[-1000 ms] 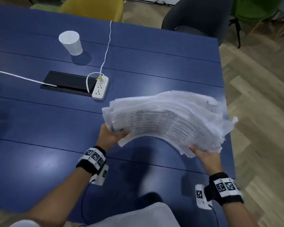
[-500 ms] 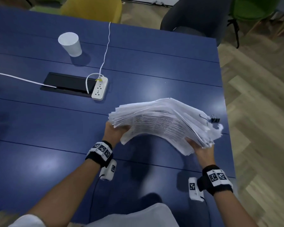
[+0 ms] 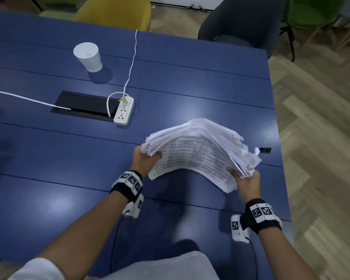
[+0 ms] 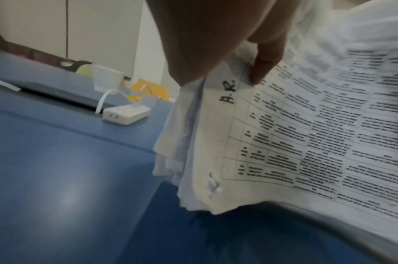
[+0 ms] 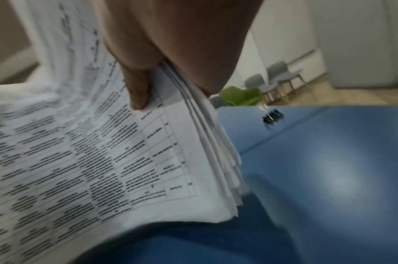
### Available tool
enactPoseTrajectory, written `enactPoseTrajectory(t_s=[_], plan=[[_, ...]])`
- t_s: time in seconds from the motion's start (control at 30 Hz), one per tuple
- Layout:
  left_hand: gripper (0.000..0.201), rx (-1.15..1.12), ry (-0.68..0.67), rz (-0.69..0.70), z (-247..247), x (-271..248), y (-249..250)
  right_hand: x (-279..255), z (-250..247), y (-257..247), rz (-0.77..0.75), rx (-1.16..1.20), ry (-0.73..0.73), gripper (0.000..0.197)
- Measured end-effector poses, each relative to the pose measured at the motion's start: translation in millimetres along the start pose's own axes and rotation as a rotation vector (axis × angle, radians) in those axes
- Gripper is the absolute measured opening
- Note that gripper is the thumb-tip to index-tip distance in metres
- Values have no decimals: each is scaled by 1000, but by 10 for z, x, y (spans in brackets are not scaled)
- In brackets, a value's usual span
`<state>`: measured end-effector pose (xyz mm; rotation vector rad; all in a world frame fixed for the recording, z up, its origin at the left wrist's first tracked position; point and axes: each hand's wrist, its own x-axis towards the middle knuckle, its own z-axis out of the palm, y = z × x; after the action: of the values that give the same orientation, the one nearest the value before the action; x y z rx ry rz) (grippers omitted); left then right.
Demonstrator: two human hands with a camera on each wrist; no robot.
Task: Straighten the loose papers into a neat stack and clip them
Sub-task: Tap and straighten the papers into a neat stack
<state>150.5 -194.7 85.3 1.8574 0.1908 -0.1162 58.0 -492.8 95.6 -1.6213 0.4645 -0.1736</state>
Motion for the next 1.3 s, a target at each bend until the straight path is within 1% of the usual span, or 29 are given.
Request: enactPoseTrajectory(t_s=[0.07, 0.1, 0.13, 0.2, 0.23, 0.27, 0.3, 0.37, 0.43, 0.5, 0.53, 0.6, 0.63, 0.67, 0.7, 0.73, 0.77, 0.8, 0.83, 0.87, 0.9, 0.93, 0.97, 1.03, 1.07, 1.17, 1.2, 1.23, 1.3], plan=[[17, -82, 51, 42, 12, -18, 77, 11, -69, -5, -25, -10, 18, 36], [18, -65, 49, 73, -11, -27, 81, -8, -132, 6, -25, -47, 21, 39], [21, -4, 30, 93, -46, -39, 85, -25, -191, 43, -27, -60, 9, 42], [29, 146, -68, 150, -72, -59, 33, -63, -250, 120, -1, -92, -6, 51], [30, 201, -121, 179, -65, -75, -13, -80, -228, 134, 16, -95, -11, 53], [28, 250, -142, 185, -48, -99, -58, -90, -192, 163, 12, -80, -18, 52], [25, 256, -138, 182, -34, -130, -84, -101, -146, 145, 21, -73, -9, 52], [20, 187, -98, 166, -27, -158, -94, -99, -74, 82, 39, -42, 41, 48], [18, 78, -81, 78, -56, -115, -71, -50, -97, -35, 52, -28, 66, 40], [23, -104, -108, -92, -152, -39, -24, 37, -177, -188, 76, -37, 29, 29], [27, -187, -137, -163, -216, -7, -19, 75, -225, -273, 56, -53, -10, 22], [44, -252, -145, -218, -306, 36, 0, 107, -273, -499, -38, -132, -104, 22], [57, -241, -110, -213, -317, 49, 34, 126, -295, -601, -83, -172, -152, 25], [68, -200, -61, -176, -295, 52, 102, 162, -321, -684, -114, -223, -203, 33], [78, -129, -26, -100, -253, 36, 213, 205, -340, -755, -134, -294, -230, 39], [87, -35, -26, 7, -193, 20, 353, 270, -349, -801, -163, -386, -241, 37], [93, 70, -68, 117, -127, -7, 516, 324, -345, -843, -193, -504, -246, 24], [96, 148, -150, 207, -56, -51, 697, 351, -322, -906, -226, -629, -272, 7], [94, 185, -268, 277, 16, -89, 856, 370, -293, -953, -260, -750, -292, 5], [87, 179, -396, 333, 85, -118, 989, 375, -250, -1009, -290, -840, -301, 3], [73, 145, -498, 356, 153, -134, 1084, 352, -192, -1096, -317, -893, -301, 4], [56, 113, -549, 357, 209, -153, 1151, 317, -141, -1185, -340, -927, -297, 5], [41, 84, -545, 342, 256, -166, 1181, 276, -106, -1270, -349, -937, -299, 4], [24, 12, -443, 266, 320, -186, 1167, 238, -145, -1308, -289, -880, -335, 15], [21, -36, -395, 217, 332, -195, 1147, 224, -208, -1289, -230, -857, -369, 18], [14, -128, -310, 137, 302, -235, 1067, 161, -447, -1161, -69, -849, -476, 21], [13, -150, -283, 118, 273, -252, 1048, 118, -499, -1113, -36, -767, -476, 20], [11, -176, -254, 106, 246, -268, 1031, 69, -532, -1054, -12, -626, -437, 20], [13, -241, -197, 94, 198, -296, 1014, -28, -539, -927, -34, -236, -271, 20]])
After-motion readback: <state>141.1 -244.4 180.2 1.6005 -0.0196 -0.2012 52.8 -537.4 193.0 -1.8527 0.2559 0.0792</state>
